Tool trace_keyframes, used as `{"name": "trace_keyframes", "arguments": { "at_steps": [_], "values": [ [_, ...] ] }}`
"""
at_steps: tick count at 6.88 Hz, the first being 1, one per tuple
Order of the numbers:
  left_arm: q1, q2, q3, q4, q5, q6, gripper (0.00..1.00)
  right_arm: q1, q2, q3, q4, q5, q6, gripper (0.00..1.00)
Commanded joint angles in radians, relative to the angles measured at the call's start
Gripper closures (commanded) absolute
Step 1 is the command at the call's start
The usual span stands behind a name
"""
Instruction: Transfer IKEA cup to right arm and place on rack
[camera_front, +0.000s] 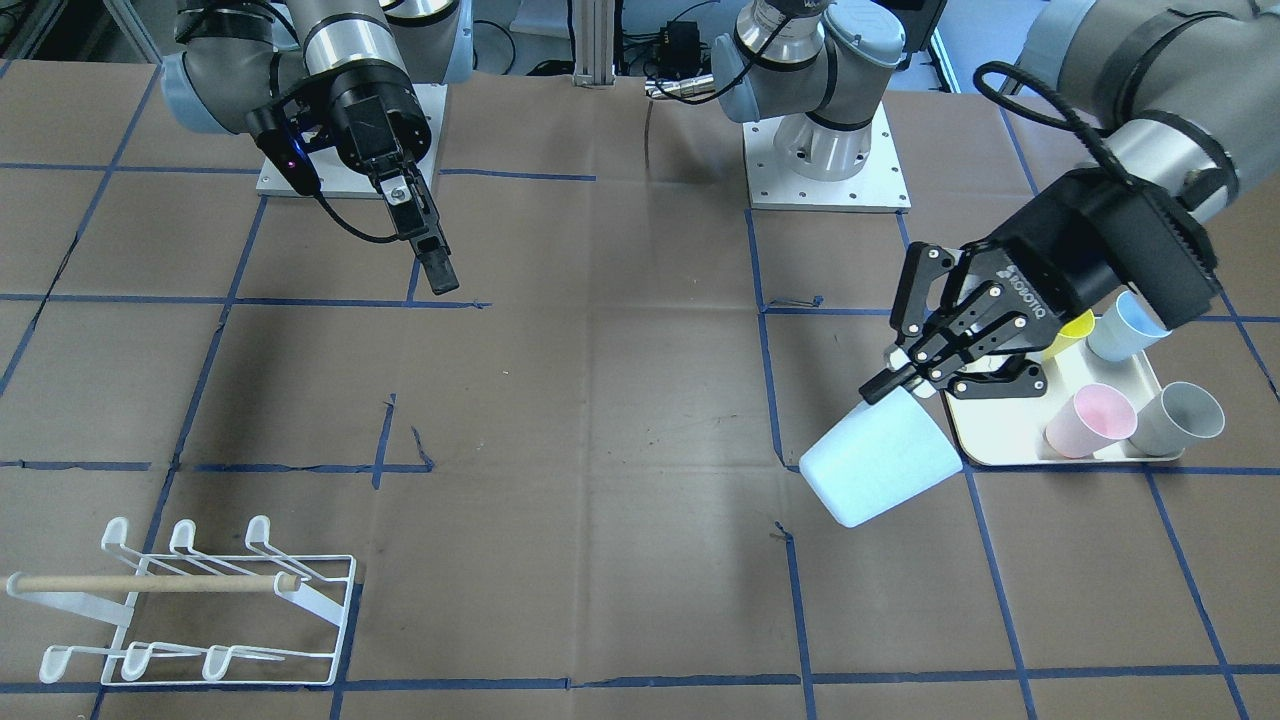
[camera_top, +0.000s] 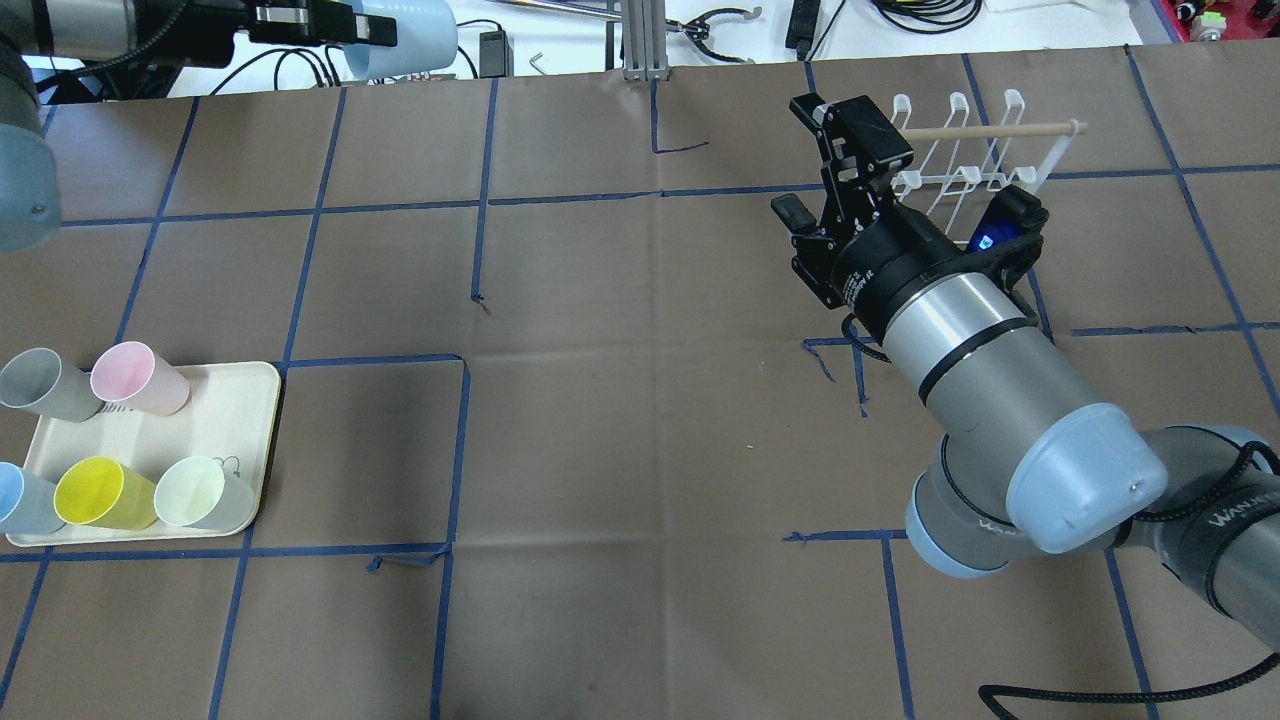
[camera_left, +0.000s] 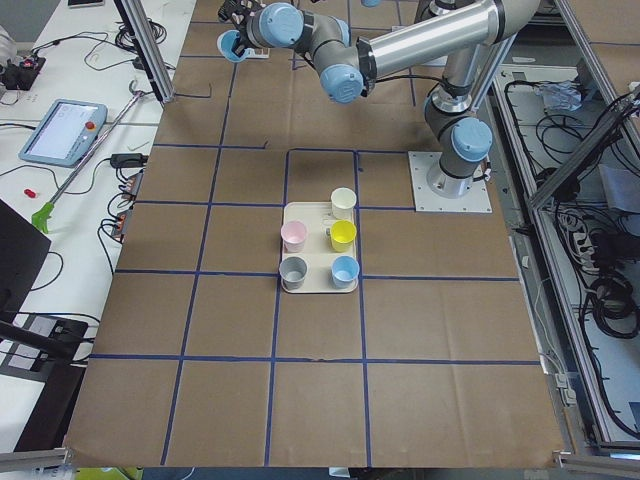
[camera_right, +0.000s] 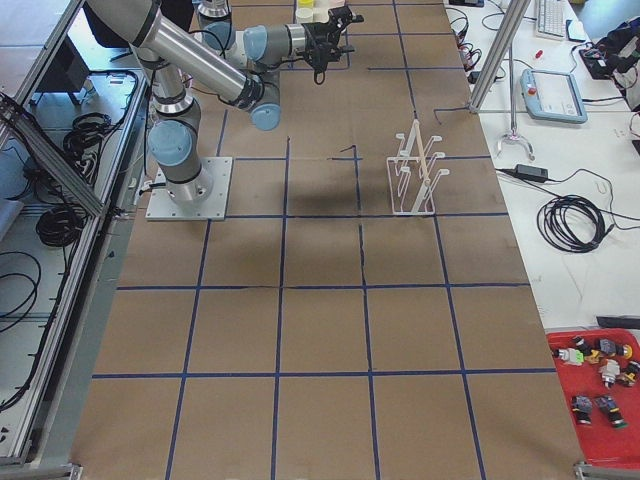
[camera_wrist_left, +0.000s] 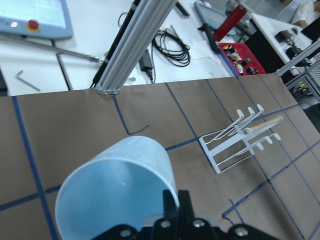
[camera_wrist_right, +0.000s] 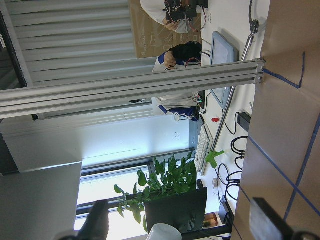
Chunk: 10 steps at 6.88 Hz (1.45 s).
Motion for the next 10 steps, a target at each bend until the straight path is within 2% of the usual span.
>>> {"name": "trace_keyframes", "arguments": {
  "at_steps": [1, 2, 4, 5, 6, 8, 10],
  "values": [
    [-0.064, -0.019, -0.166, 0.335, -0.014, -0.001, 1.00, 0.001, 0.001, -0.002, 0.045, 0.051, -0.002, 0.00],
    [-0.099, -0.030, -0.224, 0.491, -0.016, -0.032, 1.00, 0.003, 0.000, -0.004, 0.060, 0.080, -0.002, 0.00],
    [-0.200, -0.018, -0.394, 0.798, -0.013, -0.069, 1.00, 0.035, -0.018, -0.005, 0.181, 0.070, 0.004, 0.00],
    [-0.220, -0.019, -0.474, 0.988, -0.014, -0.165, 1.00, 0.043, -0.029, -0.005, 0.212, 0.067, 0.007, 0.00],
    [-0.221, -0.021, -0.486, 1.067, -0.017, -0.233, 1.00, 0.043, -0.031, -0.005, 0.231, 0.068, -0.001, 0.00],
    [-0.228, 0.008, -0.509, 1.072, -0.060, -0.252, 1.00, 0.044, -0.031, -0.007, 0.312, 0.065, 0.005, 0.00],
    [-0.230, 0.005, -0.518, 1.074, -0.063, -0.255, 0.99, 0.044, -0.026, -0.061, 0.355, 0.065, 0.001, 0.00]
  ]
}}
